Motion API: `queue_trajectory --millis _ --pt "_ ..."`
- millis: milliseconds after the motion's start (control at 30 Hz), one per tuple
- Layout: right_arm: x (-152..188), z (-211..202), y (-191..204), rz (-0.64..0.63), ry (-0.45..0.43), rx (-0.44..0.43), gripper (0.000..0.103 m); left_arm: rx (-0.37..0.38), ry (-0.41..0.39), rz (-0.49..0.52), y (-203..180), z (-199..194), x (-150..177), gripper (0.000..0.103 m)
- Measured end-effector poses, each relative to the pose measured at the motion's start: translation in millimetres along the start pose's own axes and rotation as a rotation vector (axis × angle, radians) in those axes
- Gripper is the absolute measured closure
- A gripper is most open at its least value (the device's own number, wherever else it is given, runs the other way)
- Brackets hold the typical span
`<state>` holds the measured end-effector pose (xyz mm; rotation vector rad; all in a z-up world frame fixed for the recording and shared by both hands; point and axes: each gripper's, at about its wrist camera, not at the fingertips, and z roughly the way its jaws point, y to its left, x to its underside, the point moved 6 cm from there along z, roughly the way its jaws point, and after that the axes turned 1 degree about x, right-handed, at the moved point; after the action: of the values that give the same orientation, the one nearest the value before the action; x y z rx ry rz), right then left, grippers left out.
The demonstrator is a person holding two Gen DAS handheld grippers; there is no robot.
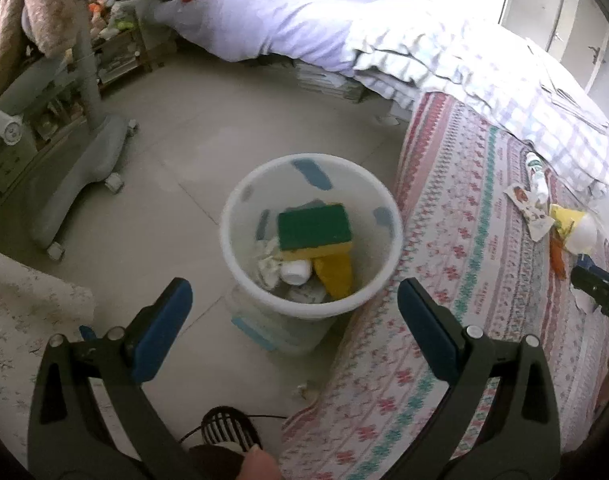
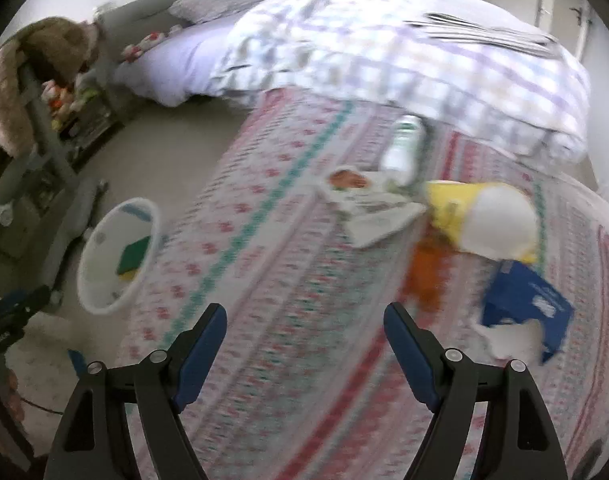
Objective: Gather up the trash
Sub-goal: 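Grasp the blue tissue box with the right tool and lift it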
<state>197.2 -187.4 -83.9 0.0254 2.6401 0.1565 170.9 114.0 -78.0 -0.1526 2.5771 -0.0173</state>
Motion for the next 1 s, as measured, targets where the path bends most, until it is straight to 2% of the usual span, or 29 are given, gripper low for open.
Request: queue_trajectory --millis 167,367,667,1000 --pt "3.5 -8.1 -45.9 0.025 -0.023 0.061 0.021 0.038 0.021 0.008 -19.5 2.4 2.5 0.001" --pt "3.3 -11.4 -84.9 -0.012 -0.014 0.075 0.021 0.076 0.039 0.006 -36.9 3.5 2.6 0.001" --pt "2.1 -1.9 -146.4 -0.161 0.004 0.238 0.021 0.080 0.053 0.040 -59.8 9.9 2.7 0.001" --pt "14.9 30.7 -182.7 -0.252 0.109 0.254 0.021 0.087 0.086 0.063 -85.1 22.4 4.1 0.001"
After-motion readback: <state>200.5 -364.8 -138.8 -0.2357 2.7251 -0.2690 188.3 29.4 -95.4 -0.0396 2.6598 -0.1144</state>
